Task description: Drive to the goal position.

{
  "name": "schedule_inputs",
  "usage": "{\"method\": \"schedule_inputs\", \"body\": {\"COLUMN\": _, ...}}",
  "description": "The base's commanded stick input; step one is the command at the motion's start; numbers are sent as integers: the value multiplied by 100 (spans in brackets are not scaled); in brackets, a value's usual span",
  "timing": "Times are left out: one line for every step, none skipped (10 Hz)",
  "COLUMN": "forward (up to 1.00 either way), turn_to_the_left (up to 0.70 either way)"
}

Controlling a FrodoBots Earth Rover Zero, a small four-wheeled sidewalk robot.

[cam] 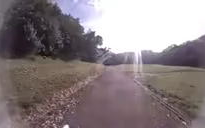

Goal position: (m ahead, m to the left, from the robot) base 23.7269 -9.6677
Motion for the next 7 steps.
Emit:
{"method": "schedule_inputs", "body": {"forward": 85, "turn_to_the_left": 0}}
{"method": "schedule_inputs", "body": {"forward": 85, "turn_to_the_left": 0}}
{"method": "schedule_inputs", "body": {"forward": 85, "turn_to_the_left": 0}}
{"method": "schedule_inputs", "body": {"forward": 85, "turn_to_the_left": 0}}
{"method": "schedule_inputs", "body": {"forward": 85, "turn_to_the_left": 0}}
{"method": "schedule_inputs", "body": {"forward": 85, "turn_to_the_left": 0}}
{"method": "schedule_inputs", "body": {"forward": 85, "turn_to_the_left": 0}}
